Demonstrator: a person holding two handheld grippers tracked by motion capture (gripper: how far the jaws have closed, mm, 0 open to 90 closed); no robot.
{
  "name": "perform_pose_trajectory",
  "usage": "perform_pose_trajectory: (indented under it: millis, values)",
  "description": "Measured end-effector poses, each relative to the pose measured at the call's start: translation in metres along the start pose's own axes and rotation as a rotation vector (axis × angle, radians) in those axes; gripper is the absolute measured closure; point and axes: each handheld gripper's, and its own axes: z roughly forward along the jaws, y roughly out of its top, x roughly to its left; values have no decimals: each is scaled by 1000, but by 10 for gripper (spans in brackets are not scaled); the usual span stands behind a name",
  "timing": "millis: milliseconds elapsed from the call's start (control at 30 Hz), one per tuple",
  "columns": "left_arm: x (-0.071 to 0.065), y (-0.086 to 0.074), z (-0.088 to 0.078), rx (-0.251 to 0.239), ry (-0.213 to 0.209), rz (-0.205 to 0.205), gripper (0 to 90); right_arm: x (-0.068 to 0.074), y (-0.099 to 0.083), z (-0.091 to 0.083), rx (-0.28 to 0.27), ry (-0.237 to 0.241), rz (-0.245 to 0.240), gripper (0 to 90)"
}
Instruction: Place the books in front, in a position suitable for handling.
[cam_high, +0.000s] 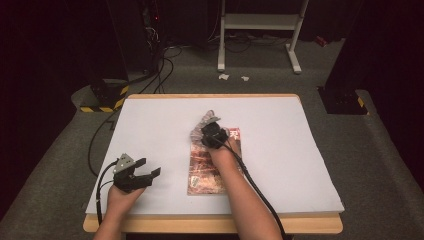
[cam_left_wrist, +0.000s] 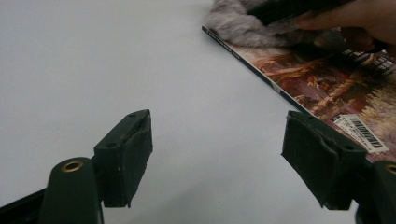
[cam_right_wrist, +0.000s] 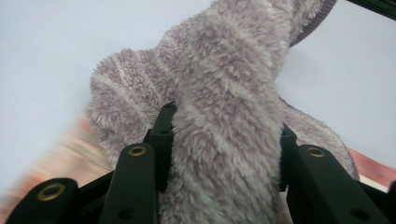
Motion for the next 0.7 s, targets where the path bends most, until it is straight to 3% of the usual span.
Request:
perform_pose_trajectory:
  millis: [133,233,300,367,400,433,467,500,533,567,600,633,667,700]
  values:
    - [2,0,-1,-1,-1,-2,245,39,15,11,-21,50,-48,579]
    - [4,0,-3,-4,1,-4,245,40,16,11,-23,47,-58,578]
    - [4,0,-4,-7,2,-9,245,32,13,9,-18,51,-41,576]
    - [4,0,-3,-6,4,-7,245,18,7,6,-13,26,-22,576]
    - [5,0,-4,-2,7,-6,245,-3,-1,2,-6,-1,12,576]
    - [5,0,-4,-2,7,-6,245,-3,-1,2,-6,-1,12,576]
    - [6,0,-4,-3,9,-7,245,-27,-10,-4,-1,-38,47,576]
    - [6,-1,-4,-4,11,-7,245,-27,-10,-4,-1,-38,47,576]
    - [6,-1,-4,-4,14,-13,245,-51,-21,-9,-3,-72,78,576]
    - [6,-1,-4,-4,14,-13,245,-51,-21,-9,-3,-72,78,576]
    - [6,-1,-4,2,15,-12,245,-71,-29,-15,0,-93,121,577]
    - [6,-1,-4,2,15,-12,245,-71,-29,-15,0,-93,121,577]
    - [6,-1,-3,5,15,-12,245,-86,-36,-19,6,-109,153,577]
    - [5,-1,-2,9,16,-9,245,-86,-36,-19,6,-109,153,577]
